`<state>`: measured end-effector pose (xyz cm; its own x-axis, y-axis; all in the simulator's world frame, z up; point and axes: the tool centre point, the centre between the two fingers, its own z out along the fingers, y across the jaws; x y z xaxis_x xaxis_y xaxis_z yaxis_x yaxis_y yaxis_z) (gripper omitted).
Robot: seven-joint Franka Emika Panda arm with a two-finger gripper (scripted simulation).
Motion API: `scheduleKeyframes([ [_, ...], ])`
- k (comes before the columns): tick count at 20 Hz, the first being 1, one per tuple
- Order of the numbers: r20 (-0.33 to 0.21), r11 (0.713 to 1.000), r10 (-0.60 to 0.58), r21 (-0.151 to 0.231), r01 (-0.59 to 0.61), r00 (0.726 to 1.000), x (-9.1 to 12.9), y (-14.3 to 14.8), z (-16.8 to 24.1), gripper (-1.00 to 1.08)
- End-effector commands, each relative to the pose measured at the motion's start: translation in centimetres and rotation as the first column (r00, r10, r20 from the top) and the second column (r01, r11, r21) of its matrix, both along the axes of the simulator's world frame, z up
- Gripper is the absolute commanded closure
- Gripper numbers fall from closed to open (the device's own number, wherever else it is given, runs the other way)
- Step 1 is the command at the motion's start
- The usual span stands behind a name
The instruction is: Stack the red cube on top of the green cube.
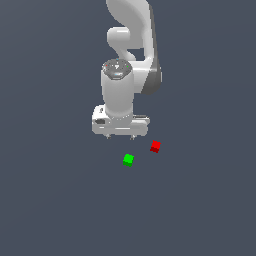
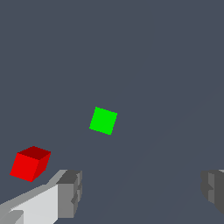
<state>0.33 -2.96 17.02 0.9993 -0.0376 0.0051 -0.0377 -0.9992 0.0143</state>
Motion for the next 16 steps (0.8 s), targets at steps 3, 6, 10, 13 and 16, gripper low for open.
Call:
scheduleKeyframes([
  [3,0.000,1.000,-0.002,0.000,0.002,1.000,0.0,0.1,0.0,-0.92],
  [6,0.000,1.000,-0.010,0.000,0.010,1.000,-0.2,0.5,-0.3,-0.92],
  [10,0.000,1.000,-0.031,0.001,0.031,1.000,-0.7,1.5,-0.9,-0.92],
  [13,-0.001,0.999,-0.055,0.002,0.055,0.999,-1.2,2.7,-1.7,-0.92],
  [16,-0.001,0.996,-0.085,0.004,0.085,0.996,-1.8,4.2,-2.6,-0.92],
])
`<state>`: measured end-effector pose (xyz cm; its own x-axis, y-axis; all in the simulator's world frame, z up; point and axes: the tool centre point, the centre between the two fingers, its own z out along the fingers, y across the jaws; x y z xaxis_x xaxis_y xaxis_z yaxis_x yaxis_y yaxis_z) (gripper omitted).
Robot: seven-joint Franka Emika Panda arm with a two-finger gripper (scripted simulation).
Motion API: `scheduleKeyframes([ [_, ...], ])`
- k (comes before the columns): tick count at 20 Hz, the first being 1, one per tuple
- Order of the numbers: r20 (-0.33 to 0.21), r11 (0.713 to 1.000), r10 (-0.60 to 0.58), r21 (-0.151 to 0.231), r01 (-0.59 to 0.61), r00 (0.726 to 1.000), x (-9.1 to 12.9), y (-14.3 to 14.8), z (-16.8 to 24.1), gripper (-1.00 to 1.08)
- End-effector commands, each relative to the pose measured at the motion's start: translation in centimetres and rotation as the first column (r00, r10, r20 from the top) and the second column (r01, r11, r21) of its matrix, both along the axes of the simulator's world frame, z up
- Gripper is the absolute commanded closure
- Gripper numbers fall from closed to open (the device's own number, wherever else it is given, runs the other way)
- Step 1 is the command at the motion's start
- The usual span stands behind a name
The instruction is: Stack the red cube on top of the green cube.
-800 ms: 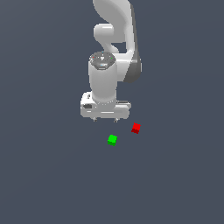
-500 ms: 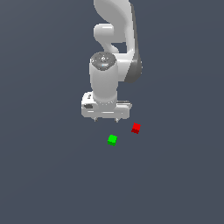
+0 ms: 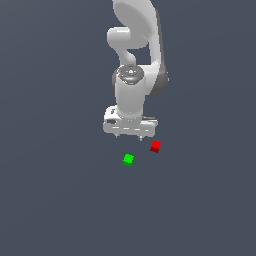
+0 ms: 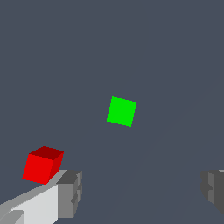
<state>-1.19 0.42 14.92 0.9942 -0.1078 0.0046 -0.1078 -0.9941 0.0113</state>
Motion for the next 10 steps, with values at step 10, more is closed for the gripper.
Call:
scheduleKeyframes([
  [10,-0.002,0.989,-0.146,0.007,0.146,0.989,-2.3,7.7,-4.5,-0.92],
])
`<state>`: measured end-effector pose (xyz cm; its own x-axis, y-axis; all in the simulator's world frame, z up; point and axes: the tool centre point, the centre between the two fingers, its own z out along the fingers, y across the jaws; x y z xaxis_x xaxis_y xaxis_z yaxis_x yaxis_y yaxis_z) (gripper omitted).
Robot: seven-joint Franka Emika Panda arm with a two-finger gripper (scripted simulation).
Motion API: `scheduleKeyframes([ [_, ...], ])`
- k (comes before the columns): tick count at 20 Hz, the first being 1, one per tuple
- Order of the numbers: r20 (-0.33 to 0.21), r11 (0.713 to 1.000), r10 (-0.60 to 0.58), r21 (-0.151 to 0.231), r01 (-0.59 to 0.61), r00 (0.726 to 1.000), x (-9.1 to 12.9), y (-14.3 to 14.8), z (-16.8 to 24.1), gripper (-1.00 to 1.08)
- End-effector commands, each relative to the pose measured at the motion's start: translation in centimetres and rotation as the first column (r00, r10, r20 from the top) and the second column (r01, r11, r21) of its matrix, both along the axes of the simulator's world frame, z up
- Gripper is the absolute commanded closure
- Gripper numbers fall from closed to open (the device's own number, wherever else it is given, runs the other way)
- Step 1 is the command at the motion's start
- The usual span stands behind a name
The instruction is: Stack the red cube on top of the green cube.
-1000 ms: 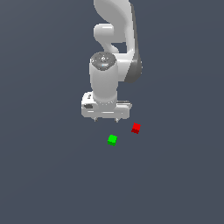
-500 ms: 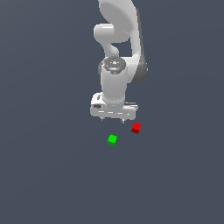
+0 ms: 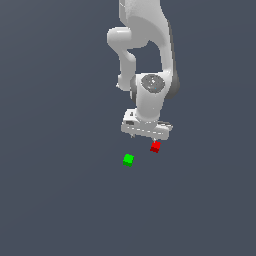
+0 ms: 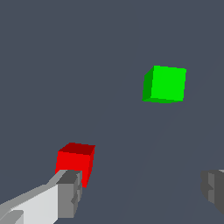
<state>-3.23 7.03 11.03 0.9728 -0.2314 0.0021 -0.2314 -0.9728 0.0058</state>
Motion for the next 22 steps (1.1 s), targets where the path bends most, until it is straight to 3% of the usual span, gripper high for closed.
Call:
scheduleKeyframes([
  [1,0.000,0.999,-0.034,0.001,0.034,0.999,-0.4,1.7,-1.0,-0.92],
  [11,-0.001,0.993,-0.117,0.005,0.117,0.993,-0.9,6.3,-3.6,-0.92],
  [22,-0.001,0.992,-0.130,0.006,0.130,0.992,-0.8,7.2,-4.3,-0.92],
])
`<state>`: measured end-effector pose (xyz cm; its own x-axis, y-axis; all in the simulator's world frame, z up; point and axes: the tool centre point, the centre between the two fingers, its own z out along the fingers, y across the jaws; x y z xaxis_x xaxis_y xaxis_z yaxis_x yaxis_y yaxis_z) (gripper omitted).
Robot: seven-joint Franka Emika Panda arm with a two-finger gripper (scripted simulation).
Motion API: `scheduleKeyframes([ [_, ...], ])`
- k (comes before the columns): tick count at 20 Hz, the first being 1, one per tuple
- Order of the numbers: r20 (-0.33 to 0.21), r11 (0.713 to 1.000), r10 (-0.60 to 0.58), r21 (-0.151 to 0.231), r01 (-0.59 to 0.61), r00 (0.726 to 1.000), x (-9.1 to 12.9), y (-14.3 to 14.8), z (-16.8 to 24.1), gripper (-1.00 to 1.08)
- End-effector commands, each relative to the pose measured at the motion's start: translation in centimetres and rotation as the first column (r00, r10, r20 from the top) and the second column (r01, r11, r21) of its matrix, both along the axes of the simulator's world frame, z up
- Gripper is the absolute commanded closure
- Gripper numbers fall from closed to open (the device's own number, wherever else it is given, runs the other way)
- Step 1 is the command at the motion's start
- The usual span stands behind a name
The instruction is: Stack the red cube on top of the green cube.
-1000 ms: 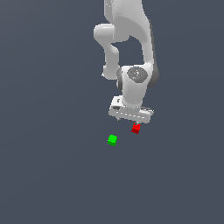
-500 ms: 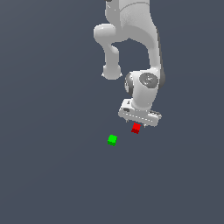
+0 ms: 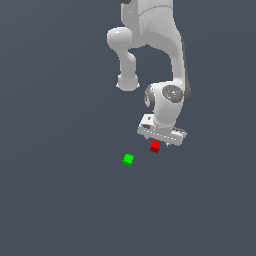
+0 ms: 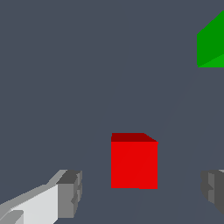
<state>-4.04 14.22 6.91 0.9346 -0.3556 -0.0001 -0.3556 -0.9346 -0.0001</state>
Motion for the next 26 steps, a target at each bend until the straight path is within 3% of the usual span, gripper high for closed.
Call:
scheduleKeyframes([
  [1,-0.001,1.000,0.000,0.000,0.000,1.000,0.0,0.0,-0.4,-0.92],
  [15,0.000,1.000,-0.003,0.000,0.003,1.000,0.0,0.0,-4.9,-0.92],
  [16,0.000,1.000,-0.003,0.000,0.003,1.000,0.0,0.0,-4.9,1.08],
  [26,0.000,1.000,-0.003,0.000,0.003,1.000,0.0,0.0,-4.9,1.08],
])
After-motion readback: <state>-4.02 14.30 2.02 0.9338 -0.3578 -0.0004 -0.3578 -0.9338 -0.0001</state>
